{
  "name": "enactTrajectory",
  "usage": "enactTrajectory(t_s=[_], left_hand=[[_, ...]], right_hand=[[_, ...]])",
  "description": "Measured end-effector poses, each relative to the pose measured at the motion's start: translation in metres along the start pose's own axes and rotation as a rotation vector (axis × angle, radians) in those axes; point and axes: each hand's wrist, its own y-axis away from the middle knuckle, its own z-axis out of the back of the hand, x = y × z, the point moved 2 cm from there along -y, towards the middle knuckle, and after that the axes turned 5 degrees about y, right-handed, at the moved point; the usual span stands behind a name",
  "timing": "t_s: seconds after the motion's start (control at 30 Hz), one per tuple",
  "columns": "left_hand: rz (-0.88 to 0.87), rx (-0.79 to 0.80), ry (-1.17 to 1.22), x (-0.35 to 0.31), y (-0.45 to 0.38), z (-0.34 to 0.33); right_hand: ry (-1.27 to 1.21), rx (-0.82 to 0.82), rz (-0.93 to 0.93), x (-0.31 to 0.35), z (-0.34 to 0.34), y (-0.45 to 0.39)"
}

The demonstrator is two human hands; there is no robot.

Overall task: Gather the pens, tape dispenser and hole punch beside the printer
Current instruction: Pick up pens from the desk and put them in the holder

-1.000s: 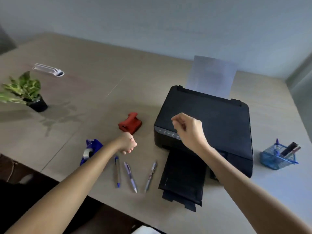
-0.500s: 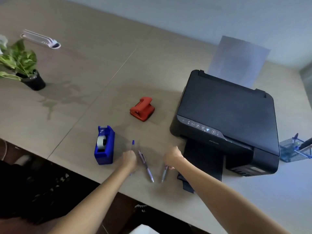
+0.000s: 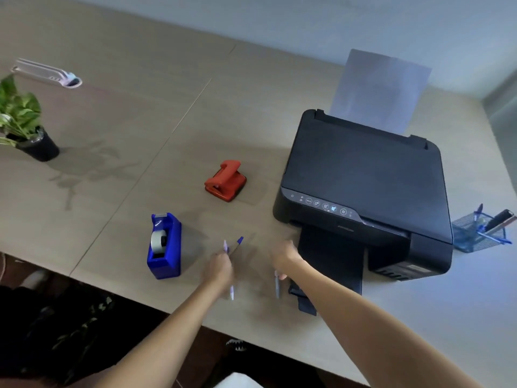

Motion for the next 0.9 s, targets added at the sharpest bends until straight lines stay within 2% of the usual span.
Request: enactTrajectory(t_s=[0.07,0.2,0.27,0.37,0.43,0.53,0.67,0.8,0.9], left_hand=[[-0.018,-0.020,0.188,-0.005,-0.001,0.013],[-0.152,-0.079,0.459,-0.043,0.004,0.053],[-0.286,-0.083,0.601,-0.086,0.017,0.081],[-0.498,0.036,0.777,-0.165,0.051,0.112],[-0.574,0.158,0.855,-0.225,0.075,0.113],[-0.611,0.334,0.950,-0.305,0.096,0.092],[-0.644,0.498,0.908,-0.399,0.114,0.029],[-0.625,0.545,0.959,-0.483,0.122,-0.049],[-0.564,0.524,1.019,-0.524,0.112,-0.101]], right_hand=[[0.073,-0.085,0.110,-0.003,0.012,0.007],[-0.518,-0.374,0.214,-0.027,0.053,0.047],[-0.627,-0.495,0.303,-0.052,0.074,0.078],[-0.721,-0.719,0.426,-0.106,0.105,0.127],[-0.775,-0.874,0.432,-0.158,0.121,0.155],[-0.909,-1.067,0.298,-0.240,0.133,0.177],[-1.029,-1.283,0.007,-0.355,0.119,0.187],[-1.065,-1.308,-0.204,-0.451,0.094,0.182],[-1.011,-1.298,-0.302,-0.489,0.080,0.168]])
